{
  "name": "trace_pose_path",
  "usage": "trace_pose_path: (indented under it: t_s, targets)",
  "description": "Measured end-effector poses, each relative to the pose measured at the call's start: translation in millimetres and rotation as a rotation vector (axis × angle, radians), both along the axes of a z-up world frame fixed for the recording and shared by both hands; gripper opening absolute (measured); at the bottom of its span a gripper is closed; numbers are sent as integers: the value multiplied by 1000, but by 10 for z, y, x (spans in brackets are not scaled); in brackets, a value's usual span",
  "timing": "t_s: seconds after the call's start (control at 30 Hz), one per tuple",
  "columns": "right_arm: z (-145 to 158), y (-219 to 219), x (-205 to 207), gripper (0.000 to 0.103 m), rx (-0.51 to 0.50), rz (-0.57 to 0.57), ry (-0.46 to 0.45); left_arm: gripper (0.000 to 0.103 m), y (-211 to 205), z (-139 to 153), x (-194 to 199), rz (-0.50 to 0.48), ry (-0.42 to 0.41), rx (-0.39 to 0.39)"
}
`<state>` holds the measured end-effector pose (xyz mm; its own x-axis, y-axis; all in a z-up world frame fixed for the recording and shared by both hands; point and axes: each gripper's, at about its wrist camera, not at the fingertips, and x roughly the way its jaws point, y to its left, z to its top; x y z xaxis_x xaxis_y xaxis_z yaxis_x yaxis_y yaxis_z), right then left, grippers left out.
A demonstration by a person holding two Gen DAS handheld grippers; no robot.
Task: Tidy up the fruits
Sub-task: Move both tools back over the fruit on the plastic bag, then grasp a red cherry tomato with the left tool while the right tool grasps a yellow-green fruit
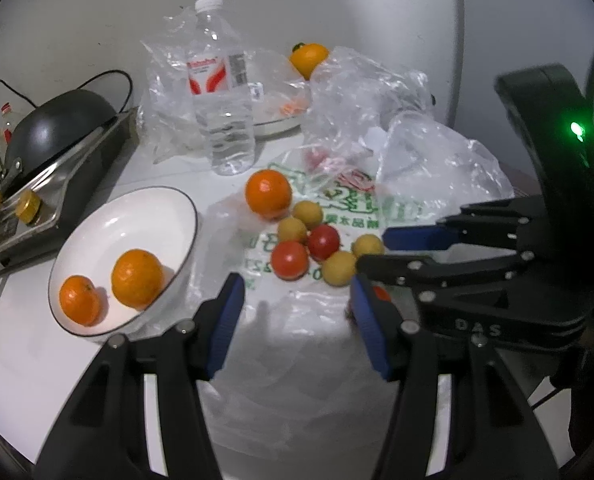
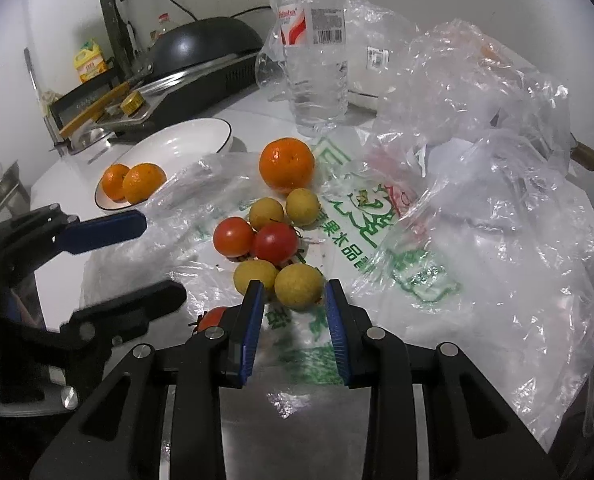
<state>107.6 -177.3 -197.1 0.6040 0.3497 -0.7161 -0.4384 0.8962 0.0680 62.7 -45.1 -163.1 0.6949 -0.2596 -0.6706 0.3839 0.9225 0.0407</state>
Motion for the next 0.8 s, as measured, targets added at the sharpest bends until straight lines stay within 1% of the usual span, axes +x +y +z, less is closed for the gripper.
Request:
trace_pose_path:
  t_s: [0.1,0.17,0.27,0.4,0.6,0.7,0.8]
  targets:
    - [-30,35,38,34,-16,3,22,57,-25,-25,-18,-2,10,1]
    - [-29,42,49,29,-20,4,27,57,-47,-45,-21,-5,19,6]
    - [-23,31,51,28,-21,-1,24,57,-54,-53,-12,-3,30,6]
    - [27,2,6,28,-27,-13,-11,57,-87,-60,-21,-15,31,15]
    - [174,-164,-61,28,-3,-48,-59,57,-229,-87,-34,-67,35,17]
    - [198,-226,-68,28,0,-62,-67,57,-305,-137,-13,-82,52,26]
    - [204,-267,-91,28,4,-68,-72,53,-349,-189,14,-92,76,20]
